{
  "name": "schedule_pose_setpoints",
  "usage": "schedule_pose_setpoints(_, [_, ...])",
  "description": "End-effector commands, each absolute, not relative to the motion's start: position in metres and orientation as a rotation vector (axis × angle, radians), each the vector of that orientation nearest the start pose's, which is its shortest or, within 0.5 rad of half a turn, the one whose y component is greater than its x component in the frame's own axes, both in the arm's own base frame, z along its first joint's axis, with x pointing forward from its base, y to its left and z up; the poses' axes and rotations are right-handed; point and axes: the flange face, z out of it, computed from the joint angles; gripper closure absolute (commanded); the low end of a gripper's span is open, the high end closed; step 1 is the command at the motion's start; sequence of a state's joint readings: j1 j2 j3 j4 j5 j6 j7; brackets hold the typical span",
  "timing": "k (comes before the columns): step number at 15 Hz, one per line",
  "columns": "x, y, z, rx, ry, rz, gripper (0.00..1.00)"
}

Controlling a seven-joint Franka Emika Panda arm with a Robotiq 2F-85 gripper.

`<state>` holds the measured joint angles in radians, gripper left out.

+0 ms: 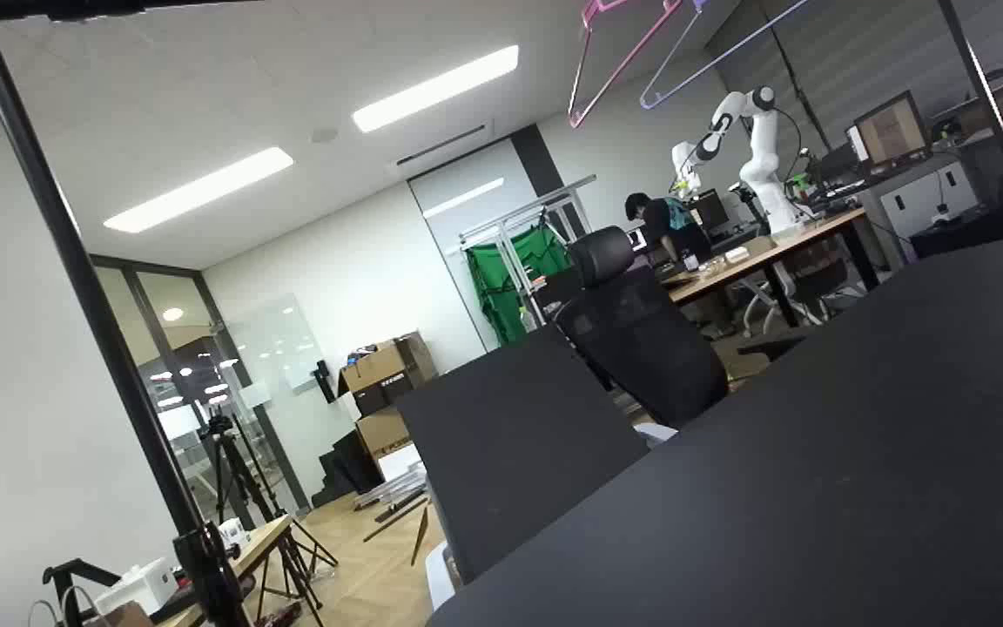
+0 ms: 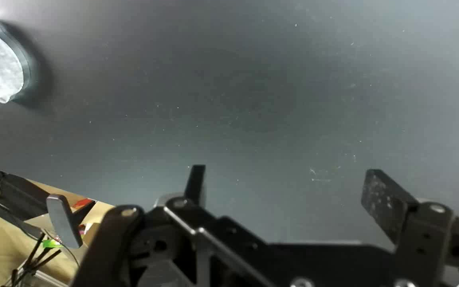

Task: Take the hanger and put it on the table

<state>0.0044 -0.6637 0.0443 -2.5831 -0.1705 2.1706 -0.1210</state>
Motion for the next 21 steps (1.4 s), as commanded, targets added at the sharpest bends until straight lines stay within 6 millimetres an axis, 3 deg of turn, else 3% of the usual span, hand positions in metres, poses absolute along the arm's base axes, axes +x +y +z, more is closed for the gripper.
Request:
schedule_pose_setpoints(1, [0.372, 0.013, 0.498, -3.282, -0.4, -0.401, 0.0])
schedule_pose_setpoints(13, [0.371, 0.013, 0.498, -3.282, -0.4, -0.401, 0.0])
schedule_pose_setpoints(17, [0.402, -0.002, 0.521, -3.285, -0.353, -0.713, 0.0])
schedule_pose_setpoints(21, [0.446, -0.031, 0.555, -3.221, -0.275, -1.08, 0.0])
